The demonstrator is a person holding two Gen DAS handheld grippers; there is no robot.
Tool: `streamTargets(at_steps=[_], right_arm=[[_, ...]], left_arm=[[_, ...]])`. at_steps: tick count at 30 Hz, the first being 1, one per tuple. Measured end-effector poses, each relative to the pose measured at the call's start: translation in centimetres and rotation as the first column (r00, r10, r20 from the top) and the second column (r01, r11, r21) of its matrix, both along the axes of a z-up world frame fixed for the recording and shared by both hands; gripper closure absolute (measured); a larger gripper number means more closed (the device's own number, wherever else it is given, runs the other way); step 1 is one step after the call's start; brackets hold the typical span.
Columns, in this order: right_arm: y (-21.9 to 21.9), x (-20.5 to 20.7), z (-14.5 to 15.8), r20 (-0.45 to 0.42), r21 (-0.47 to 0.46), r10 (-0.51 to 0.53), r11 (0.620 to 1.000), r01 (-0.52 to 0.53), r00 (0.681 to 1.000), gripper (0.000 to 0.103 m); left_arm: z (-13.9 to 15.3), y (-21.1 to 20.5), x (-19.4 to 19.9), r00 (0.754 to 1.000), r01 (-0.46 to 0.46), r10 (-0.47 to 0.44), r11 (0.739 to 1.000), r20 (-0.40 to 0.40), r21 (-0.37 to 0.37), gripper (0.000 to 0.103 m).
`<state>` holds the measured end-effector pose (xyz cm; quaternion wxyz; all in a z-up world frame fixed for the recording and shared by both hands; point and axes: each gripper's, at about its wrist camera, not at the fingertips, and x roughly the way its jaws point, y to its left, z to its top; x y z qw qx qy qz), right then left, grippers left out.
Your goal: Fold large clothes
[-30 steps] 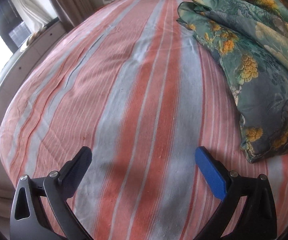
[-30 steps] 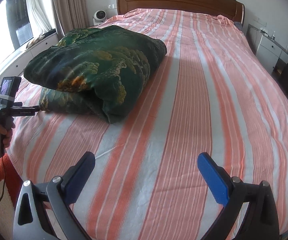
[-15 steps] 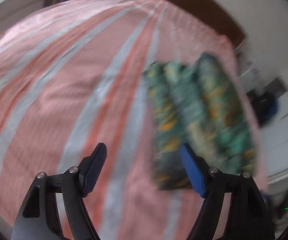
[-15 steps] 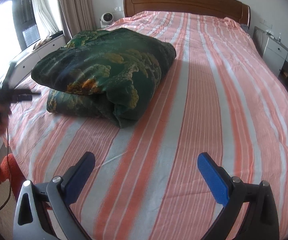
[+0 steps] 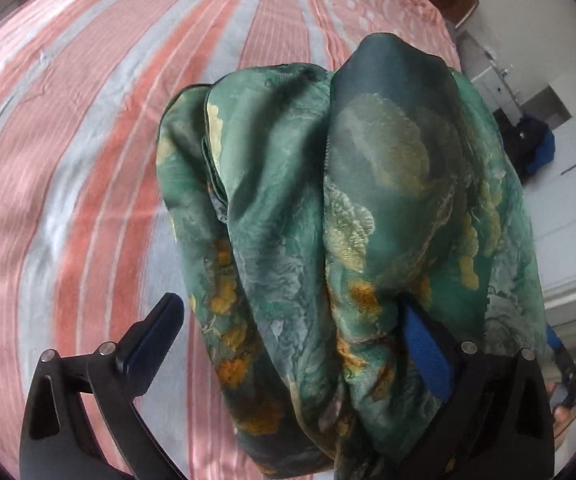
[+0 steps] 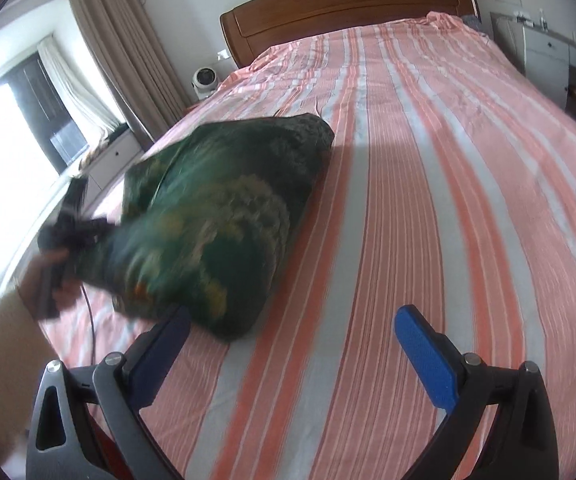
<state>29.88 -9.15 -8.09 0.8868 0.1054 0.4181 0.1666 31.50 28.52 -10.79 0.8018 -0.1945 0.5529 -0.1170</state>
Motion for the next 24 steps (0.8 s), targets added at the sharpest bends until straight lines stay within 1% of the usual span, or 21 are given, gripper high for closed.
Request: streamTargets(at_steps=[2,3,4,5,7,8,9,10,11,12,13,14,15,16,17,18,19,21,23,24], right_arm=[[-0.6,3.7,-0.9,-0.057,0.093,0.021,0.996,-0.016,0.998,0.002],[-0.7,5.4,-1.6,-0.091,0.153,0.038,0.988,-0.024,0.995,0.002],[-0.8,7.9,-2.9,-0.147,0.241,0.067,0.97,-0.03,0.987,0.002],[-0.7,9.5,-4.0,-0.181,0.29,0.085,0.957,-0.03,0.98,0.002],[0.3,12.4,-6.5,-0.241,0.406,0.158,0.912,-0.049,0.958,0.002],[1.0,13.7,-8.2,-0.275,0.478,0.206,0.877,-0.052,0.939,0.002],[1.8,14.9,-10.1,-0.32,0.549,0.247,0.835,-0.034,0.915,0.002],[2.5,15.7,-11.5,-0.344,0.602,0.267,0.798,-0.007,0.9,0.002],[3.1,16.2,-12.1,-0.34,0.629,0.283,0.777,-0.007,0.897,0.002],[4.1,16.6,-11.9,-0.321,0.616,0.298,0.787,-0.041,0.899,0.011],[5.0,16.8,-11.3,-0.31,0.574,0.3,0.815,-0.074,0.902,0.015],[5.9,16.9,-10.3,-0.299,0.509,0.294,0.854,-0.109,0.908,0.018],[6.7,16.7,-9.2,-0.278,0.453,0.295,0.88,-0.146,0.914,0.025],[7.6,16.2,-7.8,-0.245,0.378,0.295,0.906,-0.189,0.924,0.03],[8.6,15.6,-6.4,-0.204,0.306,0.307,0.922,-0.237,0.93,0.031],[9.5,14.7,-5.0,-0.156,0.244,0.326,0.927,-0.284,0.932,0.033],[10.5,13.7,-3.7,-0.102,0.191,0.348,0.926,-0.325,0.932,0.033],[12.2,11.8,-1.5,-0.012,0.118,0.389,0.915,-0.385,0.921,0.033],[13.6,10.4,0.4,0.06,0.065,0.424,0.902,-0.427,0.904,0.033],[14.0,10.0,1.1,0.086,0.047,0.433,0.898,-0.437,0.897,0.033]], left_arm=[[-1.0,0.4,0.4,1.0,0.017,-0.017,0.998,-0.004,-0.06,0.0],[-1.8,0.7,0.7,1.0,0.019,-0.022,0.994,-0.02,-0.111,0.0],[-2.3,0.9,0.8,0.999,0.02,-0.025,0.989,-0.031,-0.147,0.0],[-2.8,1.0,1.0,0.999,0.023,-0.029,0.983,-0.034,-0.184,0.0],[-3.1,0.9,1.3,0.999,0.033,-0.04,0.976,-0.026,-0.214,0.0],[-3.2,0.8,1.4,0.999,0.034,-0.039,0.973,-0.017,-0.23,0.0],[-3.2,0.6,1.4,1.0,0.027,-0.03,0.971,-0.007,-0.239,0.0],[-3.3,0.4,1.5,1.0,0.018,-0.02,0.97,-0.004,-0.243,0.0],[-3.4,0.2,1.2,1.0,0.012,-0.014,0.969,-0.006,-0.245,0.0],[-3.3,-0.1,1.2,1.0,0.005,-0.01,0.967,-0.016,-0.256,0.006],[-3.2,-0.7,1.0,1.0,-0.002,-0.002,0.958,-0.016,-0.286,0.021],[-2.7,-0.9,0.5,1.0,-0.027,0.024,0.952,-0.013,-0.303,0.032],[-1.9,-1.3,0.2,0.999,-0.03,0.034,0.96,0.011,-0.277,0.039],[-1.3,-1.7,0.0,0.999,-0.027,0.034,0.966,0.025,-0.259,0.042],[-0.4,-2.0,-0.4,0.998,-0.028,0.04,0.967,0.044,-0.254,0.047],[0.3,-2.2,-0.9,0.997,-0.024,0.041,0.967,0.063,-0.253,0.051],[1.1,-2.5,-1.2,0.996,-0.017,0.039,0.969,0.082,-0.245,0.052],[2.3,-2.9,-2.3,0.993,-0.007,0.033,0.973,0.111,-0.229,0.053],[3.6,-3.3,-2.5,0.99,-0.006,0.034,0.978,0.134,-0.208,0.053],[4.1,-3.2,-2.4,0.989,-0.011,0.042,0.977,0.144,-0.212,0.053]])
